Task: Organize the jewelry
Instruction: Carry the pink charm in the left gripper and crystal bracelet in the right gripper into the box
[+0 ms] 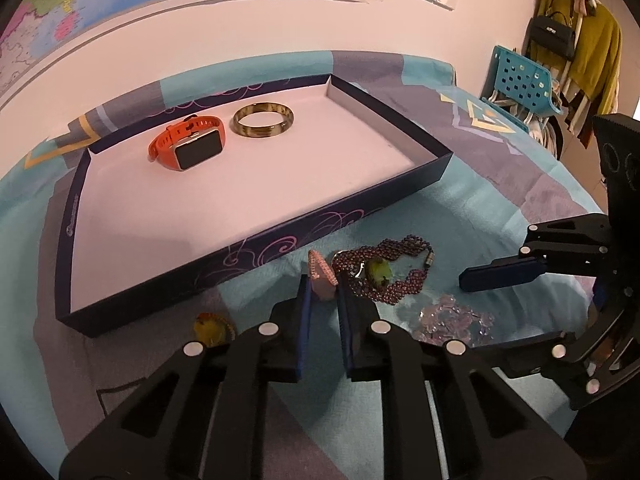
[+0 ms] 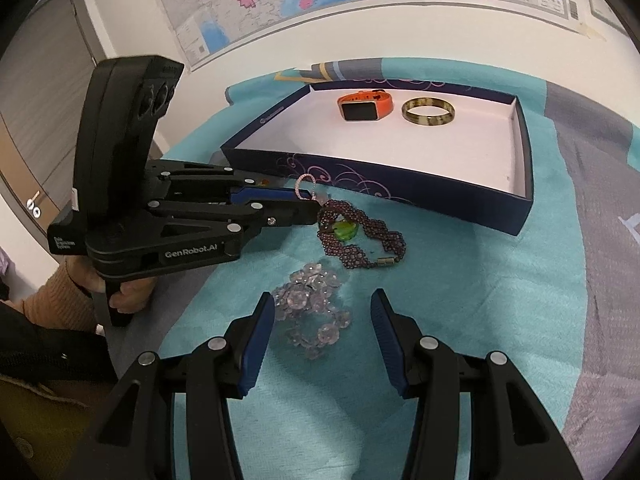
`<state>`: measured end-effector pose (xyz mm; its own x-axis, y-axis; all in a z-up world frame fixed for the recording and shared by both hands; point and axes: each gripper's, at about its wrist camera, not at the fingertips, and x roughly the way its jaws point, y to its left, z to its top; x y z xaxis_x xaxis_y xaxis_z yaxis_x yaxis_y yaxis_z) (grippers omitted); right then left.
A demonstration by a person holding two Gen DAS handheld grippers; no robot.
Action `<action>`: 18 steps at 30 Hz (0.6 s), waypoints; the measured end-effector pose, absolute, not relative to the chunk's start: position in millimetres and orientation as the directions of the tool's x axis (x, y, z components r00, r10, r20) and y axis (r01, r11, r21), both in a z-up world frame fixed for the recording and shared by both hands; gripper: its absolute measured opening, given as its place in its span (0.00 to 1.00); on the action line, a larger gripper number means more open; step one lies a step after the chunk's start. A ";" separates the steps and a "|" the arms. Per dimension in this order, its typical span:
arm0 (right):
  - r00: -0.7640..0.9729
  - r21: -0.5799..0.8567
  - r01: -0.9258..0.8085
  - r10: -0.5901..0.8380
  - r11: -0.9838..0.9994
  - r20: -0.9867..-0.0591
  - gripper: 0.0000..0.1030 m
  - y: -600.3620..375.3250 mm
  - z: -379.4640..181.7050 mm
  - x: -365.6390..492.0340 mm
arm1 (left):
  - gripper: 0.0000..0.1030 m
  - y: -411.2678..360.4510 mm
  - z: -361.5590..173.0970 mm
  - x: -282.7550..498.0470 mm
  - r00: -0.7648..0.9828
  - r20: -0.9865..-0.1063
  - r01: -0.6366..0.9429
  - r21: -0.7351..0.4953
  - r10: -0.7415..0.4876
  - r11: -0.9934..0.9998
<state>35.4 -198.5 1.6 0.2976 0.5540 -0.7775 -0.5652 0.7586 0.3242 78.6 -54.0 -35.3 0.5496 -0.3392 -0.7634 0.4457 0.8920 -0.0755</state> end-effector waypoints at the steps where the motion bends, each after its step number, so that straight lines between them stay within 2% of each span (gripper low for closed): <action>1: 0.299 0.318 -0.569 0.551 0.758 -0.779 0.46 -196.7 1.4 34.9 | 0.13 -52.3 -34.8 77.6 0.550 -0.762 0.443 -0.081 -0.342 0.893; 4: 0.311 0.277 -0.587 0.528 0.761 -0.790 0.45 -190.4 -0.2 31.9 | 0.13 -44.1 -31.9 72.6 0.551 -0.753 0.435 -0.110 -0.361 0.894; 6: 0.322 0.250 -0.594 0.511 0.765 -0.797 0.35 -187.4 -0.1 31.5 | 0.13 -38.0 -29.2 69.1 0.560 -0.747 0.422 -0.117 -0.360 0.899; 8: 0.329 0.233 -0.594 0.497 0.770 -0.803 0.29 -186.4 0.2 31.9 | 0.13 -33.1 -26.1 66.3 0.567 -0.739 0.411 -0.128 -0.364 0.902; 10: 0.325 0.235 -0.597 0.499 0.767 -0.803 0.27 -187.2 0.7 32.3 | 0.13 -29.2 -22.7 63.8 0.575 -0.731 0.405 -0.134 -0.366 0.904; 11: 0.324 0.237 -0.597 0.501 0.766 -0.802 0.19 -187.6 1.5 32.2 | 0.13 -27.6 -21.0 62.7 0.579 -0.728 0.402 -0.138 -0.368 0.905; 14: 0.324 0.257 -0.596 0.520 0.761 -0.790 0.10 -190.2 5.6 32.0 | 0.13 -25.0 -16.9 58.9 0.588 -0.720 0.400 -0.139 -0.370 0.906; 18: 0.324 0.281 -0.592 0.543 0.755 -0.775 0.08 -193.5 11.8 33.4 | 0.13 -21.6 -10.9 55.1 0.599 -0.709 0.396 -0.142 -0.372 0.907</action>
<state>33.4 -193.5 11.8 0.3239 0.5427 -0.7749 -0.5922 0.7551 0.2813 55.1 -21.6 -10.9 0.5993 -0.3720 -0.7089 0.3956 0.9074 -0.1418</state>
